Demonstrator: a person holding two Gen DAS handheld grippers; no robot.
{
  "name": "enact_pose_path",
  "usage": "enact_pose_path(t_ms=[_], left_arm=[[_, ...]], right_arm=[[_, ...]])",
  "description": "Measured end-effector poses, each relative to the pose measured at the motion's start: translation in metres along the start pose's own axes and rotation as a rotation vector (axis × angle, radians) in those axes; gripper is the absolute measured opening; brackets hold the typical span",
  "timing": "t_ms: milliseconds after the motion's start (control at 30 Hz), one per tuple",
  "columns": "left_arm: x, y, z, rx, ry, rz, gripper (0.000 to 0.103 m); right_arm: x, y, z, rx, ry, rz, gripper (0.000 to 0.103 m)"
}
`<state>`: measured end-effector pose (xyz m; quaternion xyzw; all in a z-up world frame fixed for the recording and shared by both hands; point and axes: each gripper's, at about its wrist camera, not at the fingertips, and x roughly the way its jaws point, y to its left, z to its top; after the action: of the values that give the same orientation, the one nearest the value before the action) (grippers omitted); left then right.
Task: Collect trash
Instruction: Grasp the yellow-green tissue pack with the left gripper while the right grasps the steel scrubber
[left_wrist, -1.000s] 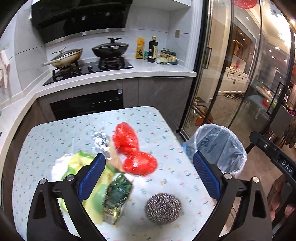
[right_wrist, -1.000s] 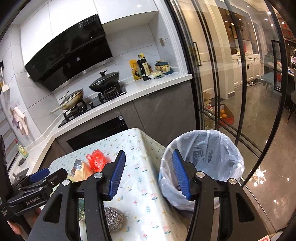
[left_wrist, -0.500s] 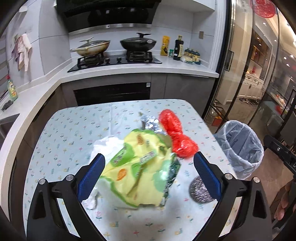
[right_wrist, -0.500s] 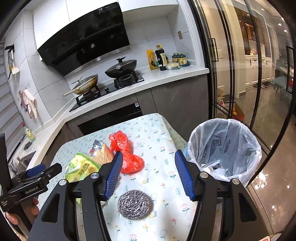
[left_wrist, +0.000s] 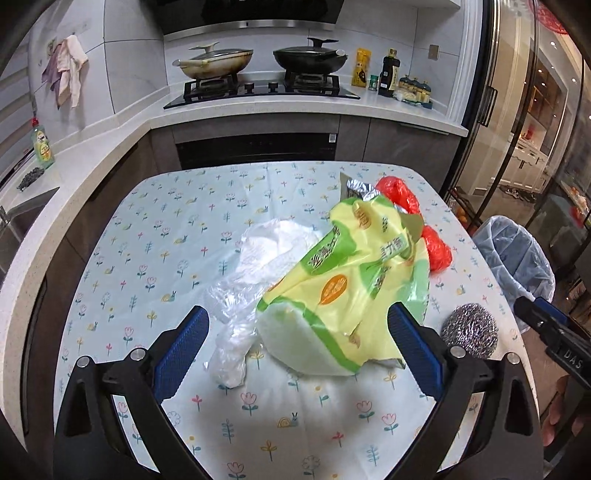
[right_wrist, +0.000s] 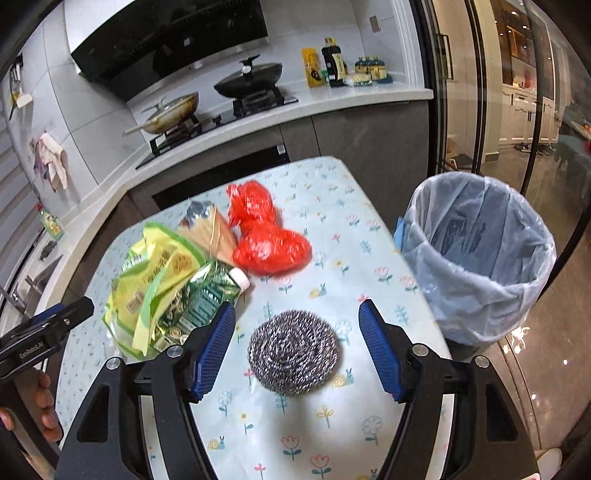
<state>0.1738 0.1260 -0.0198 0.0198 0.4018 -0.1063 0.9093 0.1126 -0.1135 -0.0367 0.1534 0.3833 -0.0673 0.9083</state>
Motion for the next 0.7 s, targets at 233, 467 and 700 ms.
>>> enact_pose_path(t_ms=[233,467,700], left_arm=[[0.01,-0.001,-0.008,-0.005,0.029,-0.027,0.093],[0.032,-0.006,-0.004,0.014,0.042,0.026,0.093],[0.051,-0.009,-0.001,0.035,0.052,0.014,0.086]], right_arm=[[0.028,0.009,-0.017,-0.017,0.058,-0.016,0.067],[0.048,0.008,-0.023,-0.021,0.089,-0.057,0.067],[0.065,0.006,-0.024,-0.017,0.108,-0.07,0.071]])
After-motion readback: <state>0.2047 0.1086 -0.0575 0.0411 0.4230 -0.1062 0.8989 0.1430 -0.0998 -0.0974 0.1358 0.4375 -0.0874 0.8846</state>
